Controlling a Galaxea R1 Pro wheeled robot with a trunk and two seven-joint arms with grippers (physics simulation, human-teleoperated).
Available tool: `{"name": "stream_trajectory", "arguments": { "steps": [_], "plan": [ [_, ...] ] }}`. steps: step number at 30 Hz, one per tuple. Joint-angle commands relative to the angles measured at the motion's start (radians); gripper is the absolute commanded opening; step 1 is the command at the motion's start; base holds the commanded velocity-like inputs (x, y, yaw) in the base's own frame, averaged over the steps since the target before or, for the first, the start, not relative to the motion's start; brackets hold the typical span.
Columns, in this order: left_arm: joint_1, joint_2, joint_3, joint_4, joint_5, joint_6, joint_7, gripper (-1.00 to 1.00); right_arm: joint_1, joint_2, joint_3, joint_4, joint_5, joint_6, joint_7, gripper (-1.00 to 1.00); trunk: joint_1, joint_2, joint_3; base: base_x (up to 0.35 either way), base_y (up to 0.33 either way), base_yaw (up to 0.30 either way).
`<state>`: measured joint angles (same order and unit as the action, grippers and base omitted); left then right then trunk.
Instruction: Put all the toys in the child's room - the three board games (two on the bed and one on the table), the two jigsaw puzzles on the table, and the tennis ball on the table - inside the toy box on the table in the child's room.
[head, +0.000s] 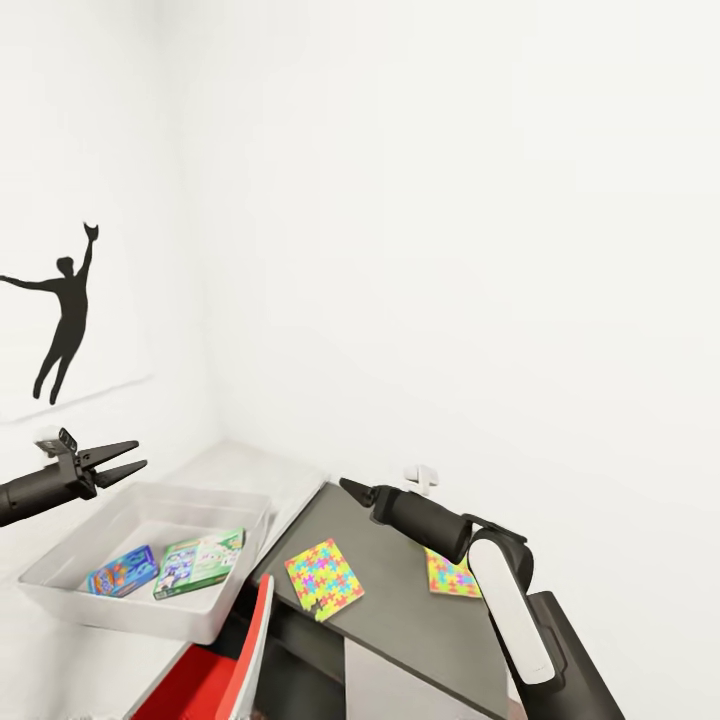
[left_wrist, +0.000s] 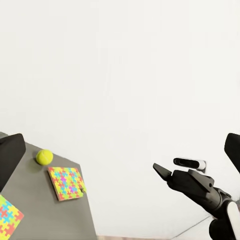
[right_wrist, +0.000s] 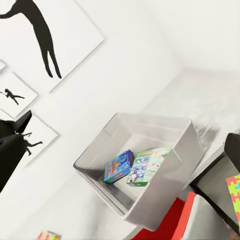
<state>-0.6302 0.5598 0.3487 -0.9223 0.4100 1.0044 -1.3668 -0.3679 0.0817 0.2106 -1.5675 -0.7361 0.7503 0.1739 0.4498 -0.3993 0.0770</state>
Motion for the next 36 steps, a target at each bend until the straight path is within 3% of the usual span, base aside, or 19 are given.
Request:
{"name": "stream_trajectory", "arguments": {
  "steps": [1, 14, 36],
  "plan": [
    [0.000, 0.000, 0.000, 0.000, 0.002, 0.010, -0.002, 1.00, 0.000, 0.000, -0.002, 0.000, 0.003, 0.004, 0.004, 1.00, 0.000, -0.001, 0.001, -0.125, 0.000, 0.196],
    [0.000, -0.001, -0.002, -0.017, 0.002, 0.010, -0.002, 1.00, 0.000, 0.000, -0.005, 0.000, 0.003, 0.004, 0.004, 1.00, 0.000, -0.001, 0.014, -0.205, 0.000, 0.188],
    [0.000, -0.002, -0.004, -0.027, 0.003, 0.009, -0.002, 1.00, 0.000, 0.001, -0.002, 0.000, 0.003, 0.004, 0.002, 1.00, 0.000, -0.001, 0.015, -0.070, 0.000, 0.024]
  ]
}}
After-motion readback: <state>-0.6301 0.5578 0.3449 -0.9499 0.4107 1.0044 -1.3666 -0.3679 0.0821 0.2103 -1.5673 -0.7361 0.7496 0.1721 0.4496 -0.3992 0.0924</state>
